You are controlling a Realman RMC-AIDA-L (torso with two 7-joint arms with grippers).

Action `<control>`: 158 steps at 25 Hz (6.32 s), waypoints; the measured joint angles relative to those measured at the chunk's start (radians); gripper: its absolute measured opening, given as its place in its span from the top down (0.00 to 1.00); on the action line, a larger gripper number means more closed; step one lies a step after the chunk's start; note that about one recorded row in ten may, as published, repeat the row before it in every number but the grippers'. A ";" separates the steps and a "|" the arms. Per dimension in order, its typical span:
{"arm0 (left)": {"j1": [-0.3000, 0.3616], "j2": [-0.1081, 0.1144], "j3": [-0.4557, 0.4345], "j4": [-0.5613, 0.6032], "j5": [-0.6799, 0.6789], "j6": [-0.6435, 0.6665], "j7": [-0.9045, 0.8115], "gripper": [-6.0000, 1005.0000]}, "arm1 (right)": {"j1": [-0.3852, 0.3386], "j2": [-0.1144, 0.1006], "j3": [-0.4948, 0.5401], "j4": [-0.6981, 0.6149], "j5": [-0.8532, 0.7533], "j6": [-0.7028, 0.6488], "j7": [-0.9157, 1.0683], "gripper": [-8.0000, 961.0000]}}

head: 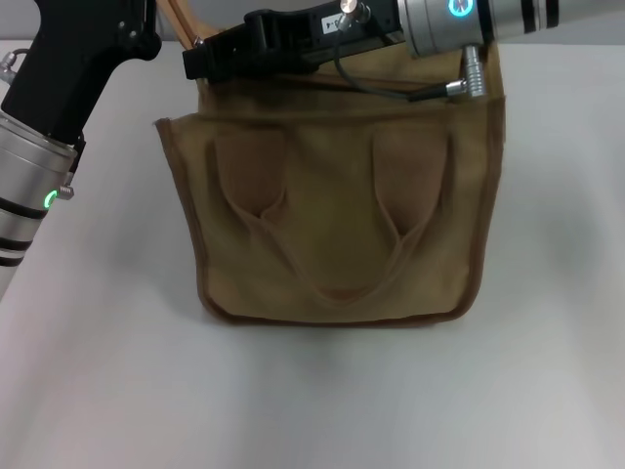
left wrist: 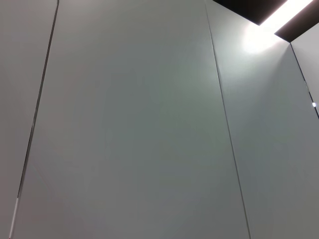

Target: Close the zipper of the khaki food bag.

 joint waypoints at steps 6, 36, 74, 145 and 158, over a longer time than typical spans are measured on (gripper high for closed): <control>-0.001 0.000 0.001 -0.001 0.000 0.003 0.001 0.90 | 0.002 0.001 -0.005 -0.006 -0.005 -0.006 0.004 0.67; 0.009 0.000 0.000 0.009 -0.006 -0.003 0.001 0.89 | -0.007 -0.020 0.036 -0.074 -0.078 -0.035 -0.063 0.59; 0.002 0.000 -0.001 0.002 0.000 0.004 -0.005 0.89 | 0.058 0.002 -0.009 -0.008 -0.121 0.005 -0.014 0.86; 0.354 0.014 0.071 0.128 0.028 -0.339 -0.357 0.58 | -0.648 -0.037 0.536 0.026 0.345 -0.603 -1.338 0.35; 0.381 0.035 0.277 0.259 0.271 0.094 -0.577 0.19 | -0.577 -0.032 0.512 0.050 -0.119 -0.738 -1.368 0.15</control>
